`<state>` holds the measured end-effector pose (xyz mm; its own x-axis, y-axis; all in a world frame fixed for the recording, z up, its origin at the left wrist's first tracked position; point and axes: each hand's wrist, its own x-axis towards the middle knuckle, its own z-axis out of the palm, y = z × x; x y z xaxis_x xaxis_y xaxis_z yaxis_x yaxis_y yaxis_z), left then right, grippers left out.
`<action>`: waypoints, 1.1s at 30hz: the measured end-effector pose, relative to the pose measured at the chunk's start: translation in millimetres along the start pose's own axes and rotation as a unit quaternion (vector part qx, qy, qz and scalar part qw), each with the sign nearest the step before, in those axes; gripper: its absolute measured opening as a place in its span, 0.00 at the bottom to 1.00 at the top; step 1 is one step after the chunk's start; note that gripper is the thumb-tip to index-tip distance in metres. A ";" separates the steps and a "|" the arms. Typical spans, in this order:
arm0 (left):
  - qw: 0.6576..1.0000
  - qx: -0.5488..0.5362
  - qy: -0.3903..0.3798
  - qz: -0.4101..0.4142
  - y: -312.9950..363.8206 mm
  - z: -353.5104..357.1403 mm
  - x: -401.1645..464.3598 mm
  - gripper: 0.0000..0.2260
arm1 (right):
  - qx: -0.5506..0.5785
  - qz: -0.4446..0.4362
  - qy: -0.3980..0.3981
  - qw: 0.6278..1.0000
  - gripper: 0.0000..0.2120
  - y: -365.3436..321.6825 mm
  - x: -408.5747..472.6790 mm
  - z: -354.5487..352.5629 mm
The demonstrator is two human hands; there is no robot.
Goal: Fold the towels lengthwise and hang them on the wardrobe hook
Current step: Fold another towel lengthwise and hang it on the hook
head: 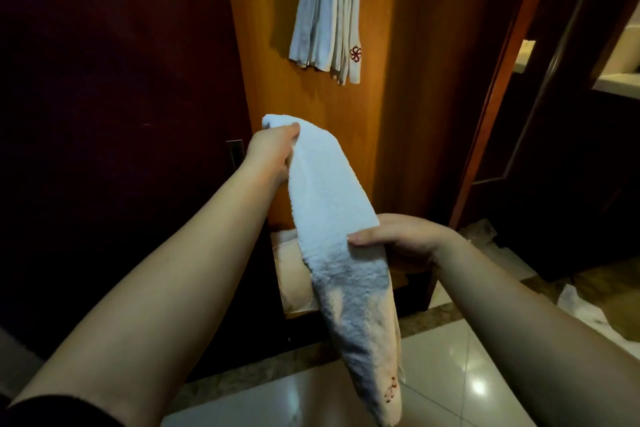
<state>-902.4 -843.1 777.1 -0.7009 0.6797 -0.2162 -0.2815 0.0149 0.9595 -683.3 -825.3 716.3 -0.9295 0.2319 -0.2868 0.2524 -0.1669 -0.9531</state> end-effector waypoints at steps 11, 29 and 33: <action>0.980 -0.006 -0.137 -0.143 -59.0 -11.0 17.7 0.17 | 0.147 -0.077 -0.036 0.985 0.29 -21.2 4.9 -0.2; 0.910 0.195 -0.365 0.019 -105.3 -56.9 -33.2 0.15 | 0.260 -0.253 0.261 0.895 0.22 -96.1 -4.3 -33.7; 0.909 0.180 -0.375 -0.006 -124.4 -64.9 -27.0 0.27 | 0.265 -0.280 0.261 0.885 0.22 -107.8 -7.2 -38.0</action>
<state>-891.0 -910.9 651.8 -0.0163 0.9849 -0.1725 0.0417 0.1731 0.9840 -693.6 -772.6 817.4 -0.5830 0.8086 0.0792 -0.4989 -0.2794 -0.8204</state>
